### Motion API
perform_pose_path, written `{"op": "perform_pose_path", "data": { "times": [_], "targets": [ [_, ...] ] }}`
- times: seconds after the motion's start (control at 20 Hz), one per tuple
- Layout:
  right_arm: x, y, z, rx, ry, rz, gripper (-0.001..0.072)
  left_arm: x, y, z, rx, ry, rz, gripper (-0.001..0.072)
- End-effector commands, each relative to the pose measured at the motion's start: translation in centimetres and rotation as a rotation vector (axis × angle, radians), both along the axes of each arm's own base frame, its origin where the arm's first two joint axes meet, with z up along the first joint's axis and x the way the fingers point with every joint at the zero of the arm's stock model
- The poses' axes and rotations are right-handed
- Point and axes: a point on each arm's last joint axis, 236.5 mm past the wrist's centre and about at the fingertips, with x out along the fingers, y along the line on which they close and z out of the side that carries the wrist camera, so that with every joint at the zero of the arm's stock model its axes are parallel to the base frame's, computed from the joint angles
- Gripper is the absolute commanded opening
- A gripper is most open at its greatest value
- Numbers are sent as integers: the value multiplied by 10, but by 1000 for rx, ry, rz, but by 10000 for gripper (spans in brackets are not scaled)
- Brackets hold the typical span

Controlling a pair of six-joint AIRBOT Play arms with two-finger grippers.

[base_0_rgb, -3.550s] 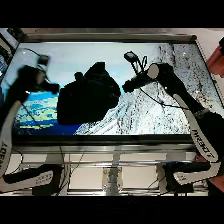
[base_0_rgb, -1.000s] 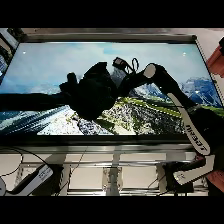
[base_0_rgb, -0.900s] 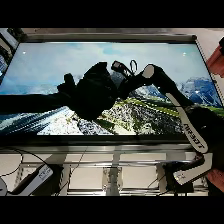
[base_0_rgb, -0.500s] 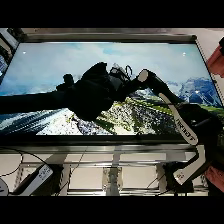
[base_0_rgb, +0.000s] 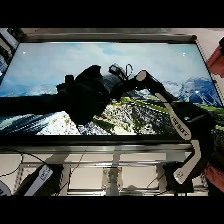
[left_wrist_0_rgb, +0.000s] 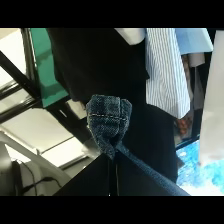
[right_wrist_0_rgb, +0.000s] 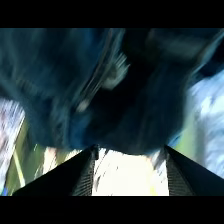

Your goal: Fold the clothes and pants, and hang the long-sleeved shirts on hangers.

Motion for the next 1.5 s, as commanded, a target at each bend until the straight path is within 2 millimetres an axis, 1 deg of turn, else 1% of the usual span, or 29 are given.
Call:
{"op": "perform_pose_path", "data": {
  "times": [0.0,0.05,0.1,0.25,0.35,0.45,0.5,0.6,0.65,0.7,0.75,0.85,0.9,0.95,1.0,1.05,1.1,1.15,1.2,1.35,1.45],
  "targets": [
    [29,18,18,75,-35,-20,474,7,-3,0,-12,-39,-24,22],
    [35,22,18,83,-24,-12,474,8,-4,-1,-19,-43,-28,22],
    [37,26,14,84,8,5,473,9,-5,-2,-24,-44,-32,22],
    [36,33,-8,72,101,37,473,12,-7,-6,-33,-8,-60,22],
    [28,29,-25,52,164,59,466,13,-7,-6,-34,-9,-62,22],
    [13,27,-37,39,230,88,462,14,-6,-7,-37,-7,-61,22],
    [9,27,-40,37,248,96,442,15,-6,-9,-40,-4,-61,22],
    [3,31,-42,53,279,108,435,19,-6,-14,-57,-9,-71,22],
    [-2,34,-42,70,300,117,420,22,-6,-17,-66,-9,-74,23],
    [-7,37,-46,72,322,124,350,24,-6,-20,-76,-9,-77,22],
    [-13,42,-51,64,339,126,307,28,-7,-24,-93,-15,-85,22],
    [-23,54,-55,58,353,139,298,34,-9,-29,-110,0,-113,22],
    [-26,59,-55,56,351,146,182,37,-11,-32,-118,14,-132,22],
    [-27,61,-54,50,355,141,23,38,-12,-33,-122,22,-147,22],
    [-24,59,-51,35,381,105,15,38,-13,-33,-120,27,-150,22],
    [-22,49,-44,9,404,82,14,38,-13,-32,-116,37,-155,22],
    [-20,33,-29,-15,423,71,14,38,-14,-32,-116,43,-166,22],
    [-18,11,-7,-31,433,56,13,42,-19,-33,-124,48,-195,21],
    [-15,-13,19,-39,430,33,14,46,-23,-32,-131,41,-221,21],
    [-6,-97,112,-16,364,-87,13,65,-42,-32,-175,-25,-320,21],
    [-3,-159,162,6,312,-214,13,81,-58,-37,-213,-31,-412,21]
  ]
}}
